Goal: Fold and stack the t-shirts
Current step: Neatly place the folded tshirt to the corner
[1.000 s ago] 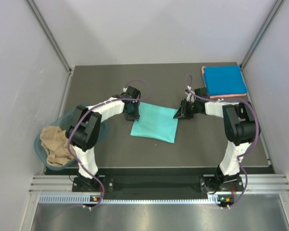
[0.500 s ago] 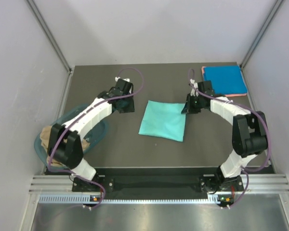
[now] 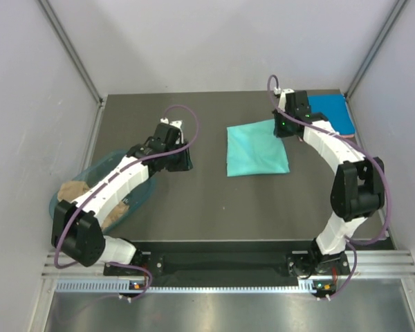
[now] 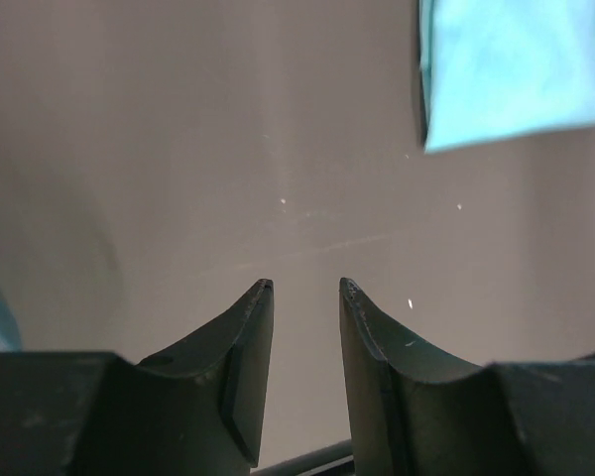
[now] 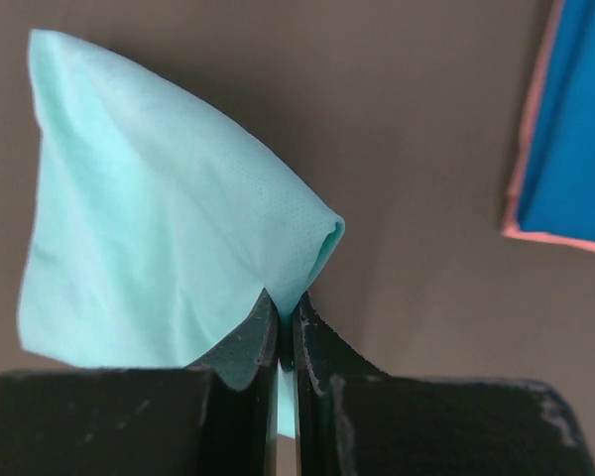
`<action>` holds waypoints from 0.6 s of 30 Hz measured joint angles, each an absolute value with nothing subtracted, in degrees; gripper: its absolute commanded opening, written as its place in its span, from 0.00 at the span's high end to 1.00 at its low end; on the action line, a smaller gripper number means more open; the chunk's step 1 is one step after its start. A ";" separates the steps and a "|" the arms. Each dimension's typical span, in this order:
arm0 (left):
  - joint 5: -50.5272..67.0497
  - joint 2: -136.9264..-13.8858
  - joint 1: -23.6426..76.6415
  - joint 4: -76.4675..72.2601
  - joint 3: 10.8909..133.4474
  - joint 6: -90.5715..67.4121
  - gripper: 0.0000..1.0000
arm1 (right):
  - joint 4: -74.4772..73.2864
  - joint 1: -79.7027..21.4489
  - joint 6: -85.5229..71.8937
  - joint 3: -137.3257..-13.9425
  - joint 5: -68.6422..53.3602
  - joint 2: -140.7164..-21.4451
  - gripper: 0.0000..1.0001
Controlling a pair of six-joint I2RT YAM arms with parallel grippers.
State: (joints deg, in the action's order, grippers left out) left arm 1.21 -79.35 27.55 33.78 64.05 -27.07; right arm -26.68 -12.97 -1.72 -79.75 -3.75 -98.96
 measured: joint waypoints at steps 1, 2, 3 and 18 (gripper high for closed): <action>1.93 -79.07 27.55 33.39 63.37 -27.05 0.62 | -26.94 -12.97 -0.54 -80.84 -1.85 -99.77 1.00; 2.72 -78.56 27.55 32.86 62.54 -27.05 0.62 | -27.42 -12.97 0.69 -81.87 0.05 -100.49 1.00; 3.29 -78.17 27.55 32.71 62.06 -27.07 0.61 | -27.94 -12.97 1.85 -82.76 1.76 -101.06 1.00; 6.96 -76.51 27.55 31.97 62.15 -26.11 0.60 | -26.06 -10.04 17.10 -85.73 12.43 -100.22 1.00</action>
